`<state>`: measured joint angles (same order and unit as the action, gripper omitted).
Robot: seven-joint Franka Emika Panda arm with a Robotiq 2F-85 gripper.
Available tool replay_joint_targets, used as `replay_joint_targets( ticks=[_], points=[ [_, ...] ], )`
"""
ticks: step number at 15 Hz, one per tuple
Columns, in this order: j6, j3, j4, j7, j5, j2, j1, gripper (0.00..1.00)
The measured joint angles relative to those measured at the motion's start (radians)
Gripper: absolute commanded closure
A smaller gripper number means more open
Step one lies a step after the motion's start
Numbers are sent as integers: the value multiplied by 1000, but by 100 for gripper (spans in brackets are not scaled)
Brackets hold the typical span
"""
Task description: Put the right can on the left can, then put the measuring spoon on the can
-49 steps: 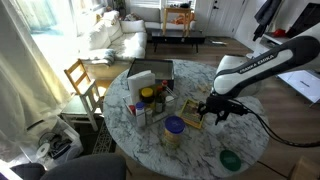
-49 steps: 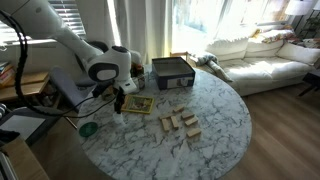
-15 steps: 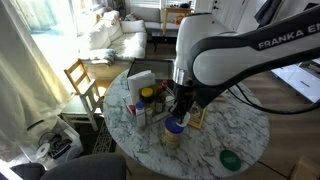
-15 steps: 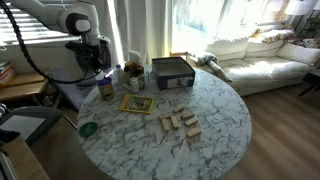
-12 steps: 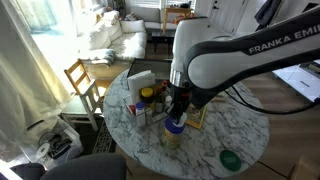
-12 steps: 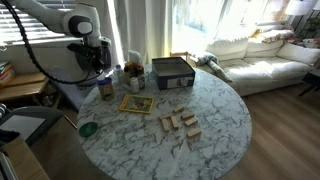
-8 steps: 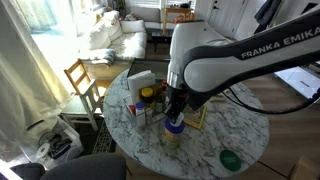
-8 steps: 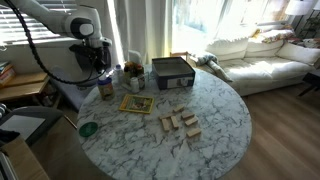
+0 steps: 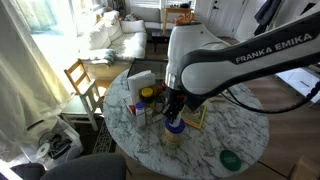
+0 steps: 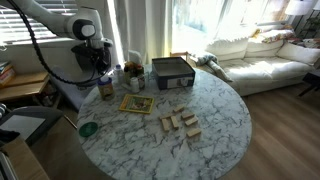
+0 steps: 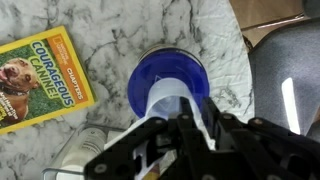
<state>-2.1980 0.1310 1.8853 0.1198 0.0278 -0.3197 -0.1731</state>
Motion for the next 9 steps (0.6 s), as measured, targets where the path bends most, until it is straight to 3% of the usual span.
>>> replay_joint_targets(
  ticks=[5,9],
  points=[
    [-3,0,-2,0,-2,0,-4,12],
    [-15,0,-4,0,-2,0,-7,4]
  ],
)
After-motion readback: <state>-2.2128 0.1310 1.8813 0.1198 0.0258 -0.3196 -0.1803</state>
